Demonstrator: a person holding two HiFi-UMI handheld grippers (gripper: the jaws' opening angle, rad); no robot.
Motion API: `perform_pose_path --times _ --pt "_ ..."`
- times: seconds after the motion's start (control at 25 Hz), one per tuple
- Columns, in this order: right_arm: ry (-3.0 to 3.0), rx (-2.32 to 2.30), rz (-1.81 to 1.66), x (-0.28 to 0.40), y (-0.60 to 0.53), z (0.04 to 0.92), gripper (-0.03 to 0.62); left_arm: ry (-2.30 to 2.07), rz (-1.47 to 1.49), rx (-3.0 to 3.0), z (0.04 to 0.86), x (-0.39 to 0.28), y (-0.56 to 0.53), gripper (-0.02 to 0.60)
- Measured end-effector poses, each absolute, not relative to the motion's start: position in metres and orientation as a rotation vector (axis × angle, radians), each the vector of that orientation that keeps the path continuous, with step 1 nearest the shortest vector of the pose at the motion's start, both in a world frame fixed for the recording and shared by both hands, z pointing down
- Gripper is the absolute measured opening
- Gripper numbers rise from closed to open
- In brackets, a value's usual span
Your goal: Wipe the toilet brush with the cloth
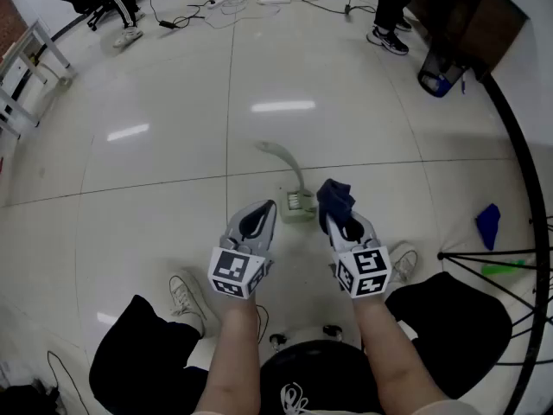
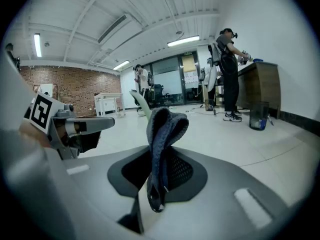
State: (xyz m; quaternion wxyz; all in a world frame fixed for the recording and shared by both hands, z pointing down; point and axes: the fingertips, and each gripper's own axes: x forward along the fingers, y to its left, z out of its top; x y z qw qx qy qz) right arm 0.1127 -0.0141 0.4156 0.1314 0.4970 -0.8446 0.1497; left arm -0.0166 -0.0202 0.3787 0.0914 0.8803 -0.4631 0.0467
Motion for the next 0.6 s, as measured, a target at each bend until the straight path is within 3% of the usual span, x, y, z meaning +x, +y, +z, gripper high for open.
perform_pose_path --times 0.6 --pt "-2.349 1.02 0.828 -0.004 0.006 0.597 0.067 -1.147 0.342 2.522 0.517 -0.007 -0.083 0.006"
